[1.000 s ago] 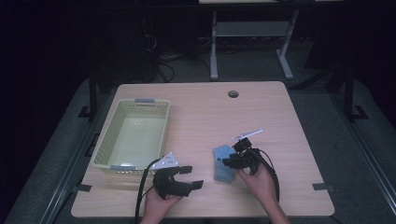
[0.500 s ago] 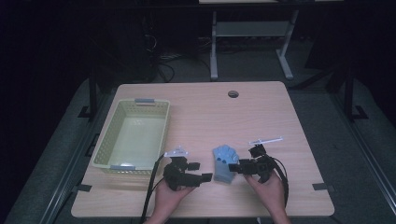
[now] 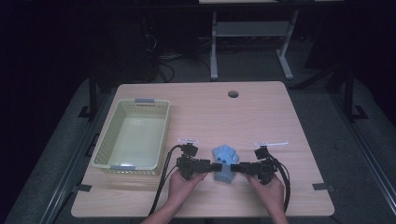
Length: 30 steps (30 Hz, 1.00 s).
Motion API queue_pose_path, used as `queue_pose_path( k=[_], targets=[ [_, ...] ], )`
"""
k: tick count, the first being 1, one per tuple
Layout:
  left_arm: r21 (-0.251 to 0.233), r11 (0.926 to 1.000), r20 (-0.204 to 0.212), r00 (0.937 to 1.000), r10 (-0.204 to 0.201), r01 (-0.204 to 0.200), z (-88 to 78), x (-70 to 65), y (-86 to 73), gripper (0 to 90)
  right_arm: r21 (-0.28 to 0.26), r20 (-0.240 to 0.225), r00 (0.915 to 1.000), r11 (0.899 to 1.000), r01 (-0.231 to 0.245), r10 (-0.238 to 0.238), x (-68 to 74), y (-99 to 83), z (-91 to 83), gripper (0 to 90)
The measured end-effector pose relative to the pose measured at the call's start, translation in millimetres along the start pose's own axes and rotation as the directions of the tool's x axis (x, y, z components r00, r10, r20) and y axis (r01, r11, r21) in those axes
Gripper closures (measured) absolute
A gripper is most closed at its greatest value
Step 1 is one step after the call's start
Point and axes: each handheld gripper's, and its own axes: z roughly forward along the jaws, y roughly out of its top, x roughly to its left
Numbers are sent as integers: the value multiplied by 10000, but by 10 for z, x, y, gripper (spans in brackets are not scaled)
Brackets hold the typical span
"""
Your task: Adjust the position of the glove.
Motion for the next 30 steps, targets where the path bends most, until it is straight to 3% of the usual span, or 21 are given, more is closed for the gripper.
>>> queue_pose_path(
  k=[2, 8, 16, 24, 27, 30],
  targets=[
    [96, 9999, 37, 10000, -87, 86, 26, 17, 2, 305, -25, -170, 9998, 9999, -127, 126, -21, -15, 5, 449],
    [378, 9992, -60, 9999, -149, 151, 78, 28, -2, 349, 254, -74, 9994, 9992, -325, 327, -39, -59, 93, 457],
    [522, 9985, -84, 9999, -149, 153, 106, 65, -15, 470, 135, -389, 9977, 9984, -547, 552, -35, -84, 114, 482],
    [701, 9974, -8, 9999, -141, 142, 151, 95, -44, 495, 201, -429, 9967, 9975, -674, 683, -40, -97, 131, 498],
    [687, 9971, 33, 9994, -335, 332, 157, 109, -55, 511, 187, -460, 9967, 9976, -667, 675, -32, -107, 146, 514],
    [744, 9970, 47, 9998, -211, 207, 157, 120, -54, 528, 134, -474, 9966, 9977, -670, 675, -21, -114, 158, 531]
  ],
)
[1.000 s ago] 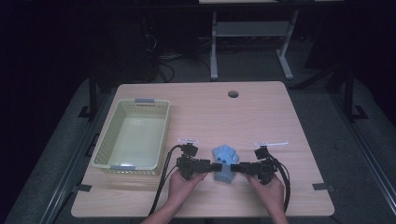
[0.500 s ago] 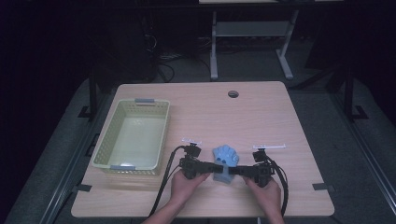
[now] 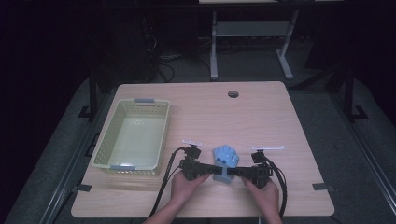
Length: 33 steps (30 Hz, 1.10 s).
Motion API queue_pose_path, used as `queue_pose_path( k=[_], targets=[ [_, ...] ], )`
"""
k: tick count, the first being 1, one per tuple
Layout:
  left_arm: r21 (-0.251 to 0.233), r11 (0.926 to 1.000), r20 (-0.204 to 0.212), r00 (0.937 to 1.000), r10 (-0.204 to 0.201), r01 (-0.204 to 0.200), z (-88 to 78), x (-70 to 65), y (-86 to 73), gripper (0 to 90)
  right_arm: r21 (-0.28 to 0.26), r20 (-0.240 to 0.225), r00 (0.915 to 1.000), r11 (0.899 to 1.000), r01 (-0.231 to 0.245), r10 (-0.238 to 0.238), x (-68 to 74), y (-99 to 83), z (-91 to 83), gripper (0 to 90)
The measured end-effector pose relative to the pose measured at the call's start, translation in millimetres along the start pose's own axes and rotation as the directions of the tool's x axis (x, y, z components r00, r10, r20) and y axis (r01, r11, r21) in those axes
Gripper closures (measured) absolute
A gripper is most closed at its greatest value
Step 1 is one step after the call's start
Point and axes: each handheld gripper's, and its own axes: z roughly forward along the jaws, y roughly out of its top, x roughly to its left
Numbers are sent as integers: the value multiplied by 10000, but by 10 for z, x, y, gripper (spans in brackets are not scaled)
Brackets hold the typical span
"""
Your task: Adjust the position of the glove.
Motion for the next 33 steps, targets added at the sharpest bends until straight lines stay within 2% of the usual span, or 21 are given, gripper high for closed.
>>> queue_pose_path(
  k=[5, 16, 20, 27, 33],
  targets=[
    [93, 9998, 70, 9998, 194, -194, 23, -8, -18, 578, -66, 86, 9999, 9999, 117, -117, 18, -11, 25, 568],
    [149, 9995, 461, 9985, -280, 274, 46, 35, -21, 643, -128, -123, 9999, 9999, 102, -104, 27, -35, 76, 630],
    [156, 9992, 711, 9968, -378, 368, 50, 66, -16, 671, -243, -343, 9994, 9997, -30, 22, 16, -57, 92, 676],
    [82, 9993, 984, 9944, -382, 375, 34, 98, -23, 689, -246, -490, 9986, 9995, 197, -209, 44, -48, 79, 725],
    [167, 9996, 1179, 9927, -237, 219, 8, 93, -10, 700, -310, -597, 9976, 9990, 321, -339, 70, -42, 51, 736]
  ],
)
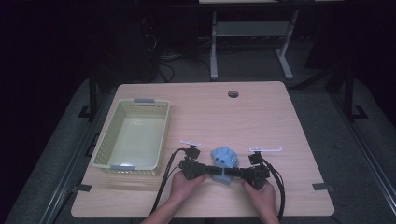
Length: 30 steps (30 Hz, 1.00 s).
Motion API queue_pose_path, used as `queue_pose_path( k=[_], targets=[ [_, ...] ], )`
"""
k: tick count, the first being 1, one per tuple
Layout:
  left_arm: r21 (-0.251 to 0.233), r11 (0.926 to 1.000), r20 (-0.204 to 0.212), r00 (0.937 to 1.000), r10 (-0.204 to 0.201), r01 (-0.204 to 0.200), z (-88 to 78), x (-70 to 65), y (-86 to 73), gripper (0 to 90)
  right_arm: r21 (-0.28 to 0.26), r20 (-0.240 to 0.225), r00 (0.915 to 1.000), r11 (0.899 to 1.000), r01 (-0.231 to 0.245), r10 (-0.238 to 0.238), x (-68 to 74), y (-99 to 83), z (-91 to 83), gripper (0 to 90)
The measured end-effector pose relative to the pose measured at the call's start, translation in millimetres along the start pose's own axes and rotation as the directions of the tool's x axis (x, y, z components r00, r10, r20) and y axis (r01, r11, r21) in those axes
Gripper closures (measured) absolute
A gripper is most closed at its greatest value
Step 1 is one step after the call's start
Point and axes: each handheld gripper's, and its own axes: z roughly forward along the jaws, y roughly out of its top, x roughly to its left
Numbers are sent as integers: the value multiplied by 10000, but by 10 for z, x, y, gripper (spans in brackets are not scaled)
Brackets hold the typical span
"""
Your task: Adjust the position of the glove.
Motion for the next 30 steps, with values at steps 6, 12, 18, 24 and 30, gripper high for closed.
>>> queue_pose_path(
  k=[6, 12, 18, 24, 30],
  targets=[
    [-172, 9998, 179, 9998, 38, -35, -41, -30, 8, 700, -150, -24, 9999, 9998, 138, -138, 57, 18, -41, 738],
    [-300, 9994, 340, 9993, 165, -155, -67, -77, 35, 700, -319, -108, 9998, 9993, 173, -177, 92, 36, -98, 739],
    [-277, 9991, 395, 9987, 336, -325, -85, -126, 96, 700, -508, -76, 9995, 9982, 306, -310, 125, 59, -152, 741],
    [-290, 9989, 436, 9983, 378, -365, -105, -133, 113, 700, -508, -82, 9993, 9980, 372, -376, 147, 84, -167, 741],
    [-368, 9985, 402, 9983, 414, -399, -133, -144, 114, 700, -568, -75, 9988, 9973, 470, -475, 170, 98, -164, 740]
  ],
)
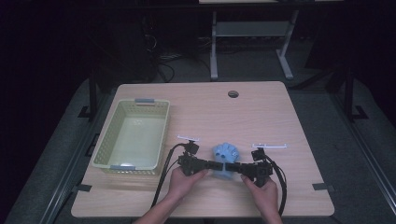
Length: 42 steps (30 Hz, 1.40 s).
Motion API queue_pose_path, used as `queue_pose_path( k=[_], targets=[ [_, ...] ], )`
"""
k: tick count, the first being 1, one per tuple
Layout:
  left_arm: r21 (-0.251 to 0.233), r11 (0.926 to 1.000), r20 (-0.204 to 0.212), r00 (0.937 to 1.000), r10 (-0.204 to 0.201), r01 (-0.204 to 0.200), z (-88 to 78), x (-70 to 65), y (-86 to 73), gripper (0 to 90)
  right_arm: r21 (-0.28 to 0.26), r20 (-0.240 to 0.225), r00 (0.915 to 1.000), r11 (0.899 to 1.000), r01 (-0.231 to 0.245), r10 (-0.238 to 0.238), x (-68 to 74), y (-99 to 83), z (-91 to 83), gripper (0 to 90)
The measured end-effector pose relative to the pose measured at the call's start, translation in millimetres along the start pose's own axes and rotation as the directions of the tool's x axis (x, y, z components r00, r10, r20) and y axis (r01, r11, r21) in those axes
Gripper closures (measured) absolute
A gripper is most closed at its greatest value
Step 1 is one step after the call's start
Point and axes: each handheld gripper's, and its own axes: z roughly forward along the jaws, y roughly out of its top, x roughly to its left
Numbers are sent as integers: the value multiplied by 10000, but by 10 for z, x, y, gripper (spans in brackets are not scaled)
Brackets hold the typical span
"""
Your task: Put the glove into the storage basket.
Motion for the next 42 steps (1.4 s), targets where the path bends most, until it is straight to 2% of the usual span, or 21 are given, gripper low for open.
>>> queue_pose_path(
  k=[2, 10, 17, 25, 34, 42],
  targets=[
    [-14, 9999, -7, 9999, 106, -106, -15, 1, -2, 699, 31, 6, 10000, 10000, 8, -8, 15, 5, 8, 740],
    [-145, 9998, 72, 9999, 122, -121, -88, -15, 17, 700, 46, 39, 9997, 9997, 258, -258, 90, 54, 10, 740],
    [-368, 9983, 54, 9990, 449, -447, -206, -90, 10, 700, 80, -62, 9988, 9987, 495, -495, 193, 97, -1, 740],
    [-471, 9973, 73, 9983, 573, -569, -297, -158, 88, 701, -104, -174, 9974, 9975, 695, -697, 287, 189, -51, 741],
    [-663, 9969, 147, 9989, 438, -428, -455, -184, 145, 701, -153, -435, 9957, 9965, 818, -824, 396, 306, -25, 742],
    [-815, 9955, 219, 9985, 511, -492, -605, -199, 198, 701, -217, -639, 9932, 9951, 962, -974, 498, 403, 4, 743]
  ],
)
